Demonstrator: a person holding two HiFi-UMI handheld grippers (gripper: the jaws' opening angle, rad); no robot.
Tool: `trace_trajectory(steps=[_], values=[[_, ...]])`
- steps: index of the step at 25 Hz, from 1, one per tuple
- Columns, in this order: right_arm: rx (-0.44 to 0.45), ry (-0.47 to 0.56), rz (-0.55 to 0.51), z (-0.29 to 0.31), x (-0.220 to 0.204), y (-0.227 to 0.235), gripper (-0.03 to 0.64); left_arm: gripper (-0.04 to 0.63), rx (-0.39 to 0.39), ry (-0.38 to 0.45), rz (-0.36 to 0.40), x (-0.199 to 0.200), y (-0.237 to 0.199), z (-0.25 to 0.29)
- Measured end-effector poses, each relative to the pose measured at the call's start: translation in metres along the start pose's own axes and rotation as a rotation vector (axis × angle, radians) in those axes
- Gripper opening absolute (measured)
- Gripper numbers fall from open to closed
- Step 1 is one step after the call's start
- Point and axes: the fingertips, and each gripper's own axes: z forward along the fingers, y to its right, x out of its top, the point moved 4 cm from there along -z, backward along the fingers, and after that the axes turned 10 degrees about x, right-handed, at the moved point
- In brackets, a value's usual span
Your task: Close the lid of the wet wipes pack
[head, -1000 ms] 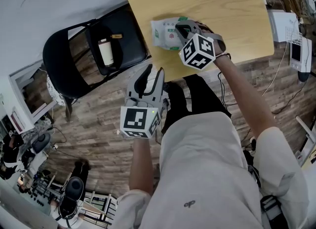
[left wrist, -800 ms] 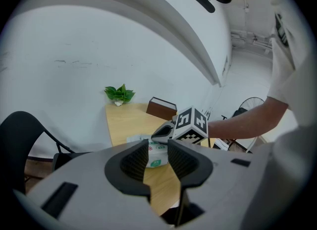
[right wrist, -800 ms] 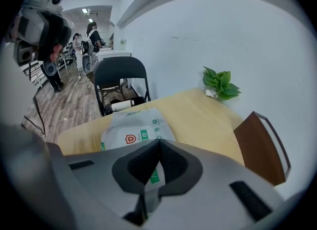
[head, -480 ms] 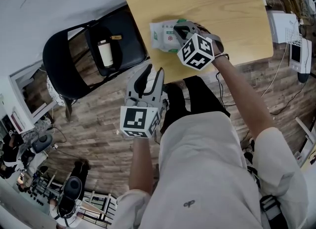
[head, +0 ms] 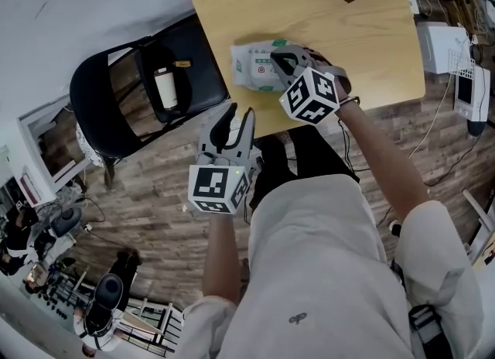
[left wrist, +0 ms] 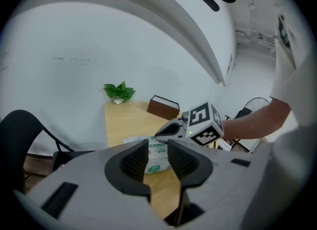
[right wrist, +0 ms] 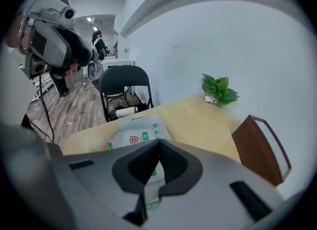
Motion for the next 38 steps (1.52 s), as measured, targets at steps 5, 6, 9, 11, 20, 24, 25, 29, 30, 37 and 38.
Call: trace_trajectory(steps=[5,6,9,11,20,24,25,29,30,37,38], values=[[-0.017,0.067,0.028,-0.028,0.007,0.001,-0.002,0.117,0.016,0.010,0.009,0.008,0.008,0.002],[-0.022,0.083,0.035,-0.035,0.009,0.000,-0.002,0.117,0.018,0.015,0.011,0.009,0.010,0.001],[-0.043,0.137,0.062,-0.057,0.017,-0.004,-0.002,0.117,0.015,0.031,0.022,0.012,0.015,-0.003],[-0.061,0.171,0.085,-0.072,0.023,-0.008,-0.002,0.112,0.012,0.043,0.030,0.014,0.018,-0.007],[-0.140,0.258,0.198,-0.130,0.037,-0.041,-0.002,0.066,-0.018,0.103,0.084,0.028,0.025,-0.037],[-0.168,0.296,0.245,-0.151,0.045,-0.060,-0.002,0.043,-0.042,0.131,0.106,0.032,0.026,-0.052],[-0.176,0.306,0.256,-0.157,0.048,-0.065,-0.003,0.038,-0.052,0.139,0.111,0.033,0.027,-0.057],[-0.223,0.344,0.300,-0.179,0.056,-0.089,-0.002,0.027,-0.103,0.177,0.142,0.034,0.034,-0.077],[-0.236,0.354,0.313,-0.183,0.058,-0.095,-0.002,0.024,-0.117,0.186,0.149,0.034,0.035,-0.083],[-0.312,0.433,0.407,-0.213,0.074,-0.157,-0.002,0.017,-0.191,0.246,0.171,0.019,0.034,-0.140],[-0.321,0.445,0.415,-0.217,0.076,-0.167,-0.002,0.015,-0.199,0.254,0.174,0.016,0.034,-0.149]])
